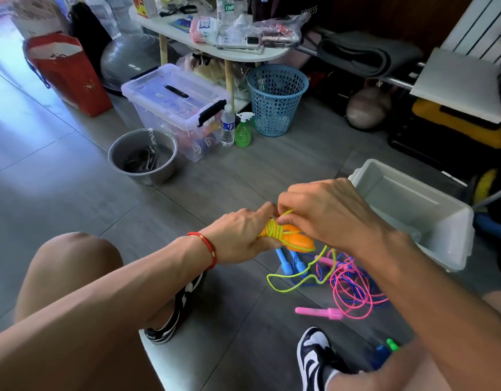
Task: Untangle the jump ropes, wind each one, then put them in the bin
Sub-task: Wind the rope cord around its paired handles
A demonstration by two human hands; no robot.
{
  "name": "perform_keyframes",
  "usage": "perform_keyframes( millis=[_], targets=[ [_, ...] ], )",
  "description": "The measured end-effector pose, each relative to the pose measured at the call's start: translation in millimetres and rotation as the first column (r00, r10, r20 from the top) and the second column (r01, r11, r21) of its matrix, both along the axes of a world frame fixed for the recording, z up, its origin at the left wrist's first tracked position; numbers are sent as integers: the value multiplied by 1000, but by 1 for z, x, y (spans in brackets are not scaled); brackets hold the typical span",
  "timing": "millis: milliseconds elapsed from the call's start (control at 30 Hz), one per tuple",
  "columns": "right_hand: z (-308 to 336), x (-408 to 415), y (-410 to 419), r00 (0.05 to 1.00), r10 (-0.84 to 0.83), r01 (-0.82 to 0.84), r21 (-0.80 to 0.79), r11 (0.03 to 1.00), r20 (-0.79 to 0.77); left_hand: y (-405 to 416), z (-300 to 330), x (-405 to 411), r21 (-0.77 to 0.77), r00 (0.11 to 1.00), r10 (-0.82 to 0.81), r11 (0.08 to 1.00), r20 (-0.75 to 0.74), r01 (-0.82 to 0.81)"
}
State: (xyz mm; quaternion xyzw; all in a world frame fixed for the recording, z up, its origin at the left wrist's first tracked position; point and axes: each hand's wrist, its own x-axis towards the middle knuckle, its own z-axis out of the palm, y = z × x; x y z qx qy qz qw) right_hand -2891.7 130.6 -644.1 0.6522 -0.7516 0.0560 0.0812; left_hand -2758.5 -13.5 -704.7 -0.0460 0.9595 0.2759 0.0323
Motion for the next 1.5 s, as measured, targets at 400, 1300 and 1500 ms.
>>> perform_keyframes(
  millis=[400,1300,1500],
  targets=[
    [-4,-30,3,318,-129,-4,138,990,939,17,38,15,56,990,-41,997,-135,49],
    [-16,33,2,352,-368,261,287,922,861,-39,16,4,239,853,512,844,-95,-480],
    [-11,41,7,935,-203,163,154,975,291,-25,12,-1,71,910,414,909,-28,-412]
  ],
)
